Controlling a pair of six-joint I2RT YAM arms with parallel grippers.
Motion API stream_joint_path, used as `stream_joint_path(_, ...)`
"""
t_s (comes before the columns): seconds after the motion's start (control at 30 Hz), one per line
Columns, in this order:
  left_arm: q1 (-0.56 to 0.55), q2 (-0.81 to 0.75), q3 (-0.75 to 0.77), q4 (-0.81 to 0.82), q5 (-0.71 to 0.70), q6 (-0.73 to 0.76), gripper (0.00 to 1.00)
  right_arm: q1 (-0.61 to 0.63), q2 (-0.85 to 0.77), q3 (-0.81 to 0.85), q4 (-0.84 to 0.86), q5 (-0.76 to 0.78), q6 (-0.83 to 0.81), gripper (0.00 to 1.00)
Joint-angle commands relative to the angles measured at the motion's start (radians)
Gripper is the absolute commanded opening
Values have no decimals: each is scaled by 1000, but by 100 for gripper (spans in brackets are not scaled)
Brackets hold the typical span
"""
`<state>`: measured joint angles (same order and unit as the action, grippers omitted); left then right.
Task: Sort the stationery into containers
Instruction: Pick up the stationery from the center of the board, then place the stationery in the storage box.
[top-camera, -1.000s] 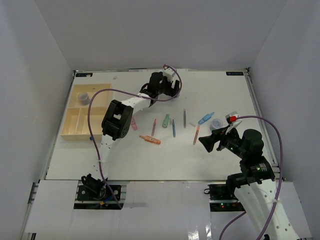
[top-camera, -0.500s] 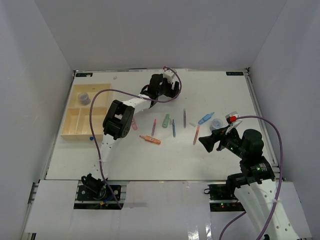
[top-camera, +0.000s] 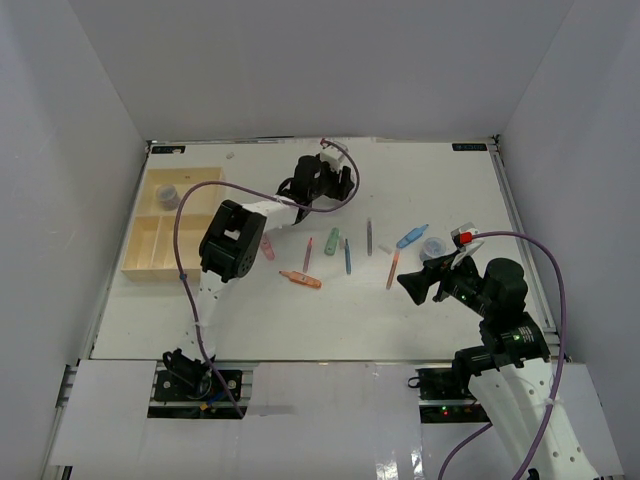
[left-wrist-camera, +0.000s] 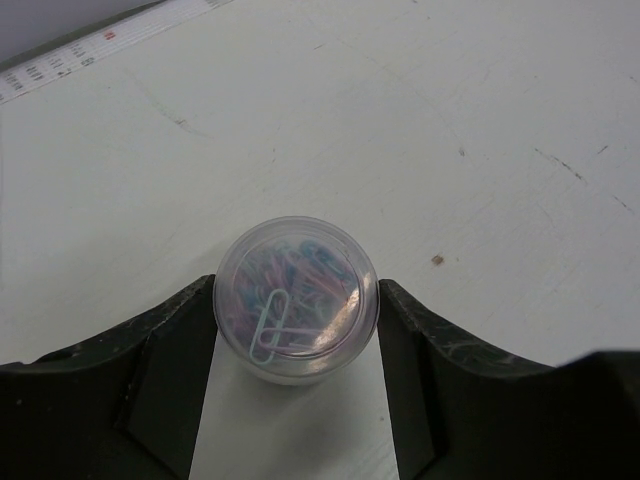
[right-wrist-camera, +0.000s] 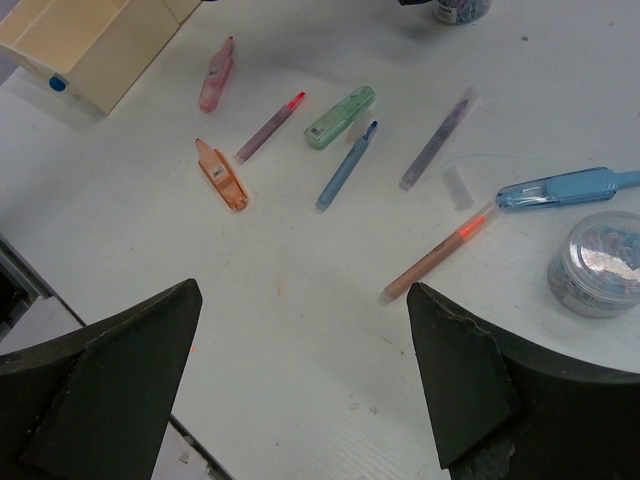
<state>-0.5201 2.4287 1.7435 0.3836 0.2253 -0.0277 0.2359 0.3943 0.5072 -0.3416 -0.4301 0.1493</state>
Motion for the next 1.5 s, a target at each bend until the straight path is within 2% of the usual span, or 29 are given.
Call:
stream_joint_path(0.0,2,-153,-121,47,-108,-17,54,3,-6,-7,27,-25,-8,90)
stream_joint_path(0.1,20,-276,-243,100,-208,-35,57,5,-9,-7,27,-33,-8,90)
stream_joint_path(0.27,87,-503,-360,40,-368,-89,60,5,-20,-6,21,-21,-7,90)
stream_joint_path(0.3,116,-538,-419,37,-418,-107,60,6,-18,-7,21,-19,-5,90)
stream_joint_path(0.47,264,-741,-548,-47,-495,-210,60,5,-20,-9,35,-44,-4,90)
stream_joint_path(0.6,415,-813,-627,-84,-550,-282,60,5,-35,-13,44,-48,-5,90)
stream_joint_path(0.87,583,-749,-638,-103,-503,-360,60,5,-51,-19,47,-55,-4,90)
stream_joint_path(1.3,654,-559,-608,-51,-498,-391,61,5,-34,-19,47,-52,-4,90)
stream_joint_path(1.47,664,-525,-585,-25,-530,-359,63,5,-31,-18,47,-45,-5,90)
